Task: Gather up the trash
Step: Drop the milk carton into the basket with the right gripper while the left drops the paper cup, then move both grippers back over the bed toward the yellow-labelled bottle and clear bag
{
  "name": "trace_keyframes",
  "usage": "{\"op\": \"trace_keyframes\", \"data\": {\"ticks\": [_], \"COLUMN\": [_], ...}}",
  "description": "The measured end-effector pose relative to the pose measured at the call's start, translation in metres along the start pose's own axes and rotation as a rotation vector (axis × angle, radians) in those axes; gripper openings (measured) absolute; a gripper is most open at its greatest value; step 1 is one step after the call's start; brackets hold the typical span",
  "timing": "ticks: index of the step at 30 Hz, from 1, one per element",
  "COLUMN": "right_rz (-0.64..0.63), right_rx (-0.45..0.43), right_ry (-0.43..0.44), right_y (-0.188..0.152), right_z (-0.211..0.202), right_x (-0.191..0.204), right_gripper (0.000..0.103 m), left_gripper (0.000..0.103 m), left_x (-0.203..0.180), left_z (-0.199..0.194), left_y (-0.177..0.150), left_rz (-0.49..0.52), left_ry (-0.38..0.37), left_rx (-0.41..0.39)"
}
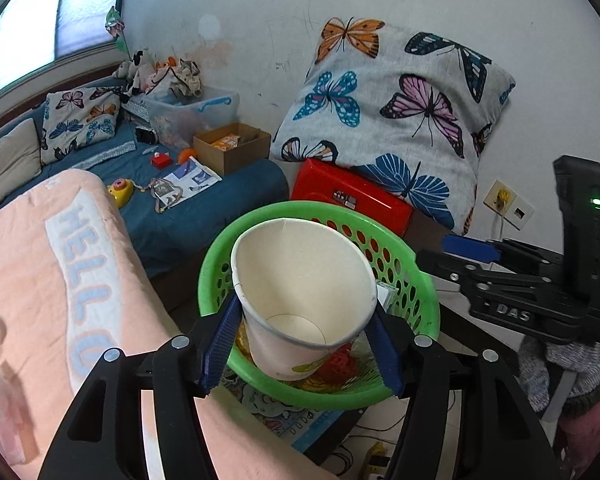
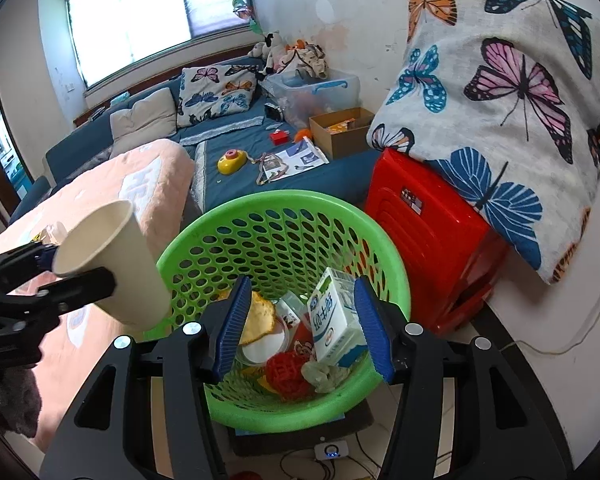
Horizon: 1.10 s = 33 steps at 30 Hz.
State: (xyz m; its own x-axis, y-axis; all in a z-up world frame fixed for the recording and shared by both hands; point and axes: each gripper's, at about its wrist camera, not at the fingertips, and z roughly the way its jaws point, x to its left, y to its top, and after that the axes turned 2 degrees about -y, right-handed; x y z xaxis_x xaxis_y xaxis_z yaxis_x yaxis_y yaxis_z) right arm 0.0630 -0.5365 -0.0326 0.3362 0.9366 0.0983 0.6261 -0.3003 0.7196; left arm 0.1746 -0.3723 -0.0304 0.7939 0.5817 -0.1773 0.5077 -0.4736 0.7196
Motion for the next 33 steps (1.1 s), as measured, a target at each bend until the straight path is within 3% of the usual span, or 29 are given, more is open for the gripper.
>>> {"op": "trace_keyframes", "data": {"ticks": [2, 6, 16, 33], "right_rz": [0.005, 0.012, 0.002, -0.105], "right_rx": [-0.001, -0.001, -0.009, -0.010], "right_ry": [-0.001, 0.001, 0.027, 0.150], "right_y": [-0.001, -0.006, -0.010, -0.003], "right_z": [-0.002, -0.004, -0.011, -0.010], "right_x": [-0.002, -0.004, 0.008, 0.090], "right_gripper": [0.054, 0.054, 0.054, 0.059], "left_gripper": [0.060, 0.073, 0.073, 0.073], "left_x": [0.000, -0.002, 0.004, 0.104], "left_z": [0.005, 0.007, -0.025, -0.127], "left_y": [0.001, 0.003, -0.009, -0.063], "left_rz": [-0.011, -0.024, -0.008, -0.181], "left_ry": [-0.007, -0.034, 0.006, 0.190], "left_rx": [0.004, -0.001, -0.032, -0.104]}}
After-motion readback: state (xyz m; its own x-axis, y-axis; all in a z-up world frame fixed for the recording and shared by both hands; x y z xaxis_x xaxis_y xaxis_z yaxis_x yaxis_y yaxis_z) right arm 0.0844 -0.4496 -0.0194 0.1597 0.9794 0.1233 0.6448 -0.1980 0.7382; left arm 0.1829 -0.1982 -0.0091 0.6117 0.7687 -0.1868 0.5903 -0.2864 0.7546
